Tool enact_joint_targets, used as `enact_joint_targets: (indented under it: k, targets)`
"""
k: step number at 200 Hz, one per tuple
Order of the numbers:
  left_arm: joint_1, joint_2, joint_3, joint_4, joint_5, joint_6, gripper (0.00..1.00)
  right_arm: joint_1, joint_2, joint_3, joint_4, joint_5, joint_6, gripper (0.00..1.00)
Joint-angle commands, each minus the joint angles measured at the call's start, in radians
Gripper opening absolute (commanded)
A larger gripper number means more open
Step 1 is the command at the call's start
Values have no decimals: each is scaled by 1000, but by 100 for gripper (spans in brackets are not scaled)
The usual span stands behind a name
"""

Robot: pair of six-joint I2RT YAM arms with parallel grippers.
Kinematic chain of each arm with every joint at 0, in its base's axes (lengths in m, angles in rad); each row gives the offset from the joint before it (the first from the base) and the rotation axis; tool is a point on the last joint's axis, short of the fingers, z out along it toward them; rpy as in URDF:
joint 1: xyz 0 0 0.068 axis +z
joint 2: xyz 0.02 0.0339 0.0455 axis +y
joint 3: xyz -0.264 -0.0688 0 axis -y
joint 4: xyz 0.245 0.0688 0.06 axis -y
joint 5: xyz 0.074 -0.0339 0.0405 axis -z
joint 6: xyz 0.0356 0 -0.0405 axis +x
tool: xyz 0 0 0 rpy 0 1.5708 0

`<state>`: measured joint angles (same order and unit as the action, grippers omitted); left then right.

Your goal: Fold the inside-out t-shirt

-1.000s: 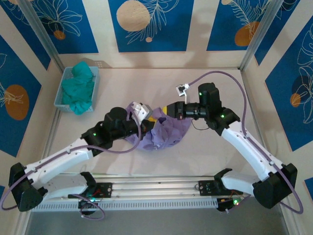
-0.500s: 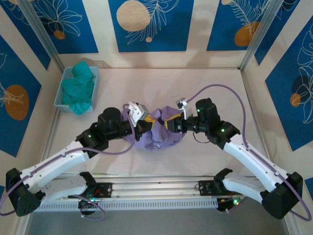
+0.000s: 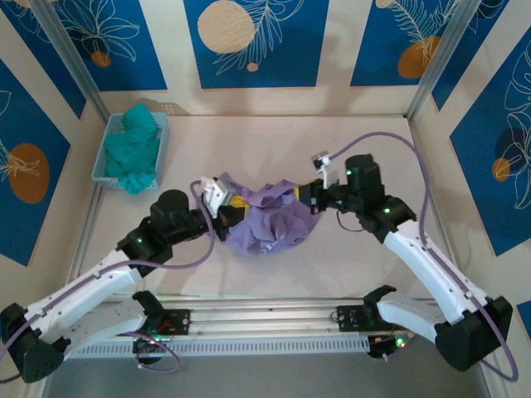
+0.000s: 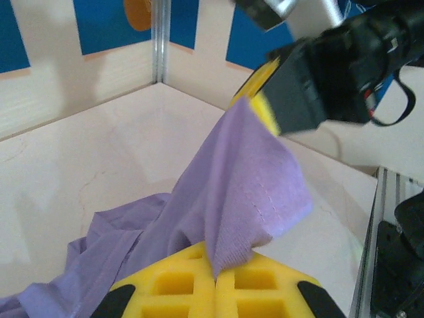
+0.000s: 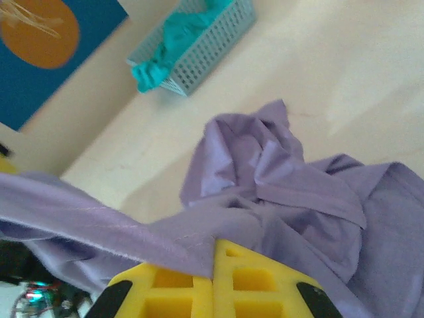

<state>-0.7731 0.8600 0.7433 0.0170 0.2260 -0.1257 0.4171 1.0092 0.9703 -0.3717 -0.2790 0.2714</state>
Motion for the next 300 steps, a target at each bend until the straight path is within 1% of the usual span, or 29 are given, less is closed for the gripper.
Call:
enact_joint_targets:
  k: [1,10,24,41,57,74,84,107,114,127,153,167,179,187,213,221,236,244,253,266,286,300]
  targets:
    - [35,-41,-51,74,32,-53,0,-73,-14,77,-97,-237,25,0]
    - [43,-47,-65,86,53,-66,0,-96,-3,102,-135,-282,13,0]
    - [50,-46,-77,98,85,-78,0,-116,17,129,-178,-317,1,0]
    - [51,-27,-76,92,101,-79,0,-122,35,133,-170,-375,5,0]
    - [51,-2,-65,56,65,-66,1,-122,44,121,-133,-437,30,0]
    - [51,27,-52,10,-12,-41,6,-121,52,113,-103,-476,52,0]
    - [52,46,-46,-18,-48,-21,11,-121,53,106,-79,-503,65,0]
    - [49,81,-24,-90,-126,8,34,-121,70,120,-98,-516,61,0]
    - [48,86,-14,-115,-135,13,42,-121,76,129,-116,-507,54,0]
    - [42,76,-3,-138,-130,16,50,-121,85,136,-132,-499,54,0]
    - [17,16,3,-116,-89,6,59,-112,99,135,-131,-476,72,0]
    - [-18,2,25,-116,-99,14,64,-105,104,136,-125,-457,83,0]
    - [-66,12,59,-133,-148,42,67,-97,108,136,-117,-451,90,0]
    - [-101,37,88,-148,-208,77,69,-91,113,139,-114,-447,92,0]
    - [-212,182,216,-203,-389,205,73,-71,131,143,-109,-436,96,0]
    - [-227,235,253,-211,-431,232,73,-66,137,143,-108,-436,95,0]
    - [-228,318,309,-210,-485,256,72,-60,142,142,-112,-436,88,0]
    - [-227,352,332,-205,-496,276,70,-61,140,143,-124,-432,80,0]
    - [-223,385,349,-198,-490,289,64,-61,136,145,-140,-423,65,0]
    - [-209,423,376,-216,-439,282,54,-67,124,141,-159,-407,48,0]
    - [-168,451,396,-249,-336,216,35,-78,101,132,-186,-388,6,0]
    - [-126,449,391,-254,-210,159,23,-81,90,127,-214,-356,-42,0]
